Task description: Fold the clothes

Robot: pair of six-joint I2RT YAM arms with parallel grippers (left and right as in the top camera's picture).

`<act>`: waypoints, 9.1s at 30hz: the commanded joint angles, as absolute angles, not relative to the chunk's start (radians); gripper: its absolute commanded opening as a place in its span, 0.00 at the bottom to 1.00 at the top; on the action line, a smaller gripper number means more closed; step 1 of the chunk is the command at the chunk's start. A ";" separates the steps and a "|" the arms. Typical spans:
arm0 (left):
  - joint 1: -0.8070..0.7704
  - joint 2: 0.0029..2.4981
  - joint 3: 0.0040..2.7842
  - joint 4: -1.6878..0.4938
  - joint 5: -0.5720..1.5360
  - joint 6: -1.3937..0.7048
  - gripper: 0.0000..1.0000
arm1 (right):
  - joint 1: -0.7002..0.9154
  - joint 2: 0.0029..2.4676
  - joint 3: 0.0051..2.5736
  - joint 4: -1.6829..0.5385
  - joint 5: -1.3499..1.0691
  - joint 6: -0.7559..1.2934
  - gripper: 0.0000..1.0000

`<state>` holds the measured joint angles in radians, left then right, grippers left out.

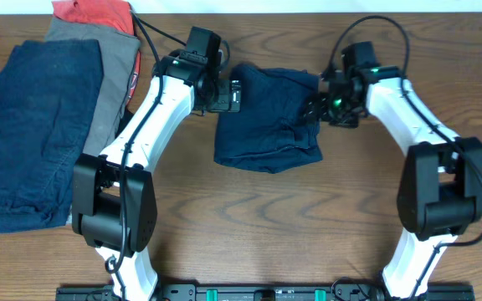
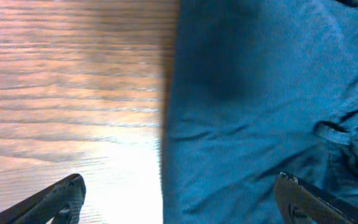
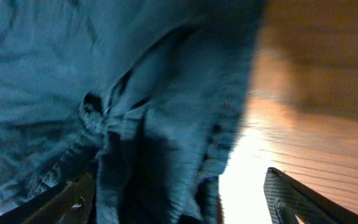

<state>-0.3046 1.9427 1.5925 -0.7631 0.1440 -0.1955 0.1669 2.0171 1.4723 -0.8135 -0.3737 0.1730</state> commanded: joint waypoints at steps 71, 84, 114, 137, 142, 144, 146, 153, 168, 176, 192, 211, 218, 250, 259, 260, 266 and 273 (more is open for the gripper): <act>-0.269 1.942 1.571 -0.717 0.059 -0.158 0.98 | -0.338 2.179 1.477 -0.311 0.088 1.237 0.02; -0.269 1.942 1.571 -0.715 0.059 -0.158 0.98 | -0.295 2.297 1.477 -0.131 0.123 1.150 0.04; -0.270 1.942 1.571 -0.669 0.059 -0.180 0.98 | -0.265 2.086 1.477 -0.219 0.049 0.706 0.99; -0.270 1.942 1.571 -0.669 0.059 -0.180 0.98 | -0.155 1.421 1.477 -0.963 -0.532 -0.001 0.99; -0.270 1.942 1.571 -0.669 0.059 -0.180 0.98 | -0.092 1.394 1.477 -1.030 -0.528 0.040 0.99; -0.270 1.942 1.571 -0.669 0.059 -0.180 0.98 | -0.086 1.394 1.477 -1.045 -0.524 0.038 0.99; -0.270 1.942 1.571 -0.669 0.059 -0.180 0.98 | -0.087 1.394 1.477 -1.098 -0.491 0.036 0.99; -0.270 1.942 1.571 -0.669 0.059 -0.180 0.98 | -0.077 1.398 1.477 -1.082 -0.418 0.003 0.99; -0.270 1.942 1.571 -0.669 0.059 -0.180 0.98 | -0.060 1.031 1.021 -0.627 -0.418 -0.161 0.99; -0.270 1.942 1.571 -0.669 0.059 -0.180 0.98 | -0.059 0.628 0.539 -0.306 -0.380 -0.087 0.99; -0.270 1.942 1.571 -0.669 0.059 -0.180 0.98 | -0.056 0.197 0.060 0.015 -0.302 -0.023 0.99; -0.270 1.942 1.571 -0.669 0.059 -0.180 0.98 | -0.012 0.005 0.006 -0.060 -0.154 -0.023 0.99; -0.270 1.942 1.571 -0.669 0.059 -0.180 0.98 | -0.012 0.005 0.006 -0.060 -0.154 -0.023 0.99; -0.267 1.942 1.571 -0.676 0.059 -0.180 0.98 | -0.012 0.006 0.006 -0.060 -0.154 -0.023 0.99; -0.258 1.942 1.571 -0.676 0.059 -0.180 0.98 | -0.012 0.006 0.006 -0.060 -0.154 -0.023 0.99; -0.258 1.942 1.571 -0.675 0.059 -0.179 0.98 | -0.012 0.006 0.006 -0.060 -0.154 -0.023 0.99; -0.258 1.834 1.571 -0.668 0.002 -0.131 0.98 | -0.012 0.006 0.006 -0.060 -0.154 -0.023 0.99; -0.206 1.605 1.556 -0.660 0.004 0.052 0.98 | -0.012 0.006 0.006 -0.060 -0.154 -0.023 0.99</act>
